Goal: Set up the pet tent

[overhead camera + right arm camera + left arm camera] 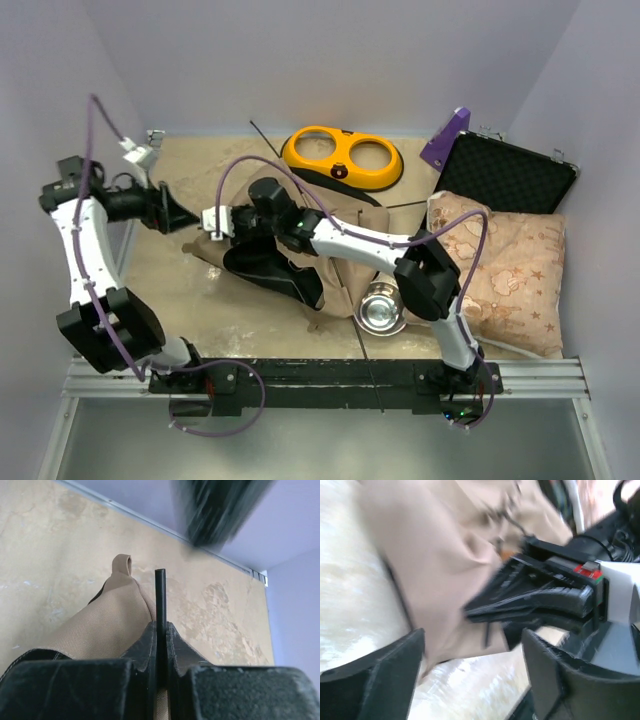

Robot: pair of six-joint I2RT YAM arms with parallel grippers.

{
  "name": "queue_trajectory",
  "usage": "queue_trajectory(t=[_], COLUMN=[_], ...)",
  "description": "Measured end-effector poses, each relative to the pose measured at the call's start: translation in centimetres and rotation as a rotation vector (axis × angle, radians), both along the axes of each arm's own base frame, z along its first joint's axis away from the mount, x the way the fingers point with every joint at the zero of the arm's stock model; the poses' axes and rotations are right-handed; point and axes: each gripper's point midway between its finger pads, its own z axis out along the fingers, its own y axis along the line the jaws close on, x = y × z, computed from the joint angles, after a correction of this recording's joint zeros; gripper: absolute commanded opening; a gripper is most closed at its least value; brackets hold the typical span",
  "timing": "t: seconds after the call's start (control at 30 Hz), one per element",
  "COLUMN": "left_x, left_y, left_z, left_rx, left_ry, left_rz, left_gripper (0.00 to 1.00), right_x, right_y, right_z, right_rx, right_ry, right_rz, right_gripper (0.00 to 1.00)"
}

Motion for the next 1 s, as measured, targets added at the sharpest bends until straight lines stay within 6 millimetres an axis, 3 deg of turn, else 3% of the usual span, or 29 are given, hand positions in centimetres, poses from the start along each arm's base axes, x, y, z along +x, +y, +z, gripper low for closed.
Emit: queue_trajectory(t=[0.1,0.13,0.2,0.27,0.37,0.5,0.6,0.77,0.93,1.0], left_x=[2.2,2.9,3.9,4.3,4.5,5.1,5.0,4.1,3.7,3.9], left_y=[3.3,5.8,8.1,8.3,7.4,6.0,3.1,-1.7,-2.3,-2.8], left_z=[3.2,4.0,4.3,3.7,3.5,3.2,2.0,2.6,2.3,1.9], left_rx=[-0.134,-0.182,-0.248,-0.302,-0.414,-0.575,-0.718,-0.826,-0.858,-0.868], left_ry=[-0.07,-0.093,-0.109,-0.108,-0.112,-0.158,-0.119,-0.095,-0.082,-0.06], left_rz=[0.151,0.246,0.372,0.451,0.517,0.547,0.53,0.432,0.451,0.458], left_gripper=[1.0,1.0,1.0,1.0,1.0,1.0,1.0,1.0,1.0,0.95], right_x=[1.9,2.9,5.2,7.6,10.2,11.6,11.6,11.1,11.2,11.2], right_y=[-0.5,-0.8,-1.6,-2.8,-4.4,-5.4,-5.3,-4.9,-4.9,-4.9], right_z=[2.0,3.2,5.6,8.2,11.4,13.2,13.2,13.1,12.6,12.4], right_rx=[0.041,0.066,0.119,0.179,0.262,0.327,0.335,0.341,0.345,0.345], right_ry=[0.04,0.051,0.065,0.081,0.099,0.119,0.144,0.17,0.193,0.199], right_rz=[-0.052,-0.077,-0.133,-0.193,-0.262,-0.305,-0.314,-0.316,-0.33,-0.333], right_gripper=[0.0,0.0,0.0,0.0,0.0,0.0,0.0,0.0,0.0,0.0])
